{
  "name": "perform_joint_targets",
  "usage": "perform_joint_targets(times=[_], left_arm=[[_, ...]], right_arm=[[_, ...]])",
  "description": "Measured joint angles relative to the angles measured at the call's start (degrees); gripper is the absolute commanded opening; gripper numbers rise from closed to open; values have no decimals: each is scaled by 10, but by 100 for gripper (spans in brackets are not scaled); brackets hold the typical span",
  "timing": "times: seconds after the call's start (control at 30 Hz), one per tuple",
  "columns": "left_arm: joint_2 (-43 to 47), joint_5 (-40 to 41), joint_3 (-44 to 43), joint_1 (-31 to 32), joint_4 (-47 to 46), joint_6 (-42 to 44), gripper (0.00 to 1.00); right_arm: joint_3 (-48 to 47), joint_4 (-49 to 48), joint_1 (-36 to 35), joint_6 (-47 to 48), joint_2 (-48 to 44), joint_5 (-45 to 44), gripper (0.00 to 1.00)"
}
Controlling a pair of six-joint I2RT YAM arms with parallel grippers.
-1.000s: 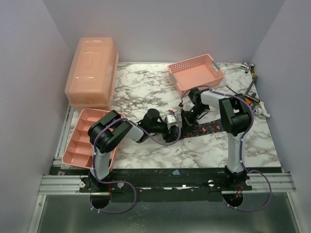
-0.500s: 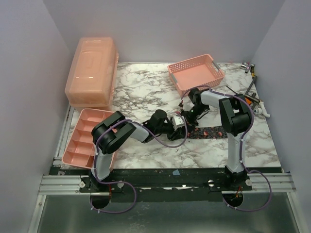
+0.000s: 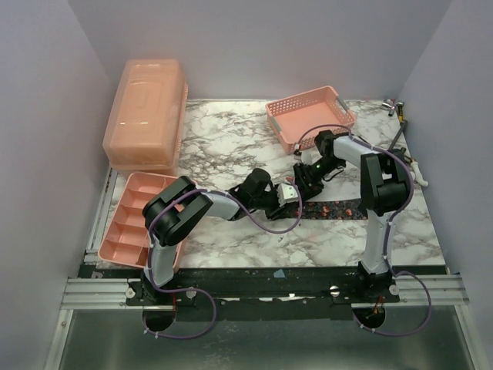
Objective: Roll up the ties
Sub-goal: Roll the tie at the center of the board.
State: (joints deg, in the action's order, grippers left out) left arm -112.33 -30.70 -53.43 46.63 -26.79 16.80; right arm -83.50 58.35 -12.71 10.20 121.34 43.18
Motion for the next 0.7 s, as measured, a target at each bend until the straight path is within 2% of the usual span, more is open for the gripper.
perform_joint_targets(times=[0.07, 0.17, 0.33, 0.4, 0.57, 0.63, 0.7], left_arm=[[0, -1, -3, 0, 7, 2, 30], [0, -2, -8, 0, 16, 5, 31], [0, -2, -12, 0, 26, 5, 32], [2, -2, -12, -1, 30, 5, 32], [3, -2, -13, -2, 35, 5, 32], [3, -2, -13, -2, 35, 5, 34], [3, -2, -13, -2, 36, 5, 41]], right_arm=[[1, 0, 5, 7, -12, 24, 57], [6, -3, 0, 3, -25, 59, 58], [17, -17, -22, -13, -27, 82, 52], [19, -17, -32, -16, -25, 81, 40], [29, -27, -42, -28, -21, 71, 1], [30, -27, -41, -30, -21, 64, 1], [31, -28, -41, -31, -21, 59, 1]])
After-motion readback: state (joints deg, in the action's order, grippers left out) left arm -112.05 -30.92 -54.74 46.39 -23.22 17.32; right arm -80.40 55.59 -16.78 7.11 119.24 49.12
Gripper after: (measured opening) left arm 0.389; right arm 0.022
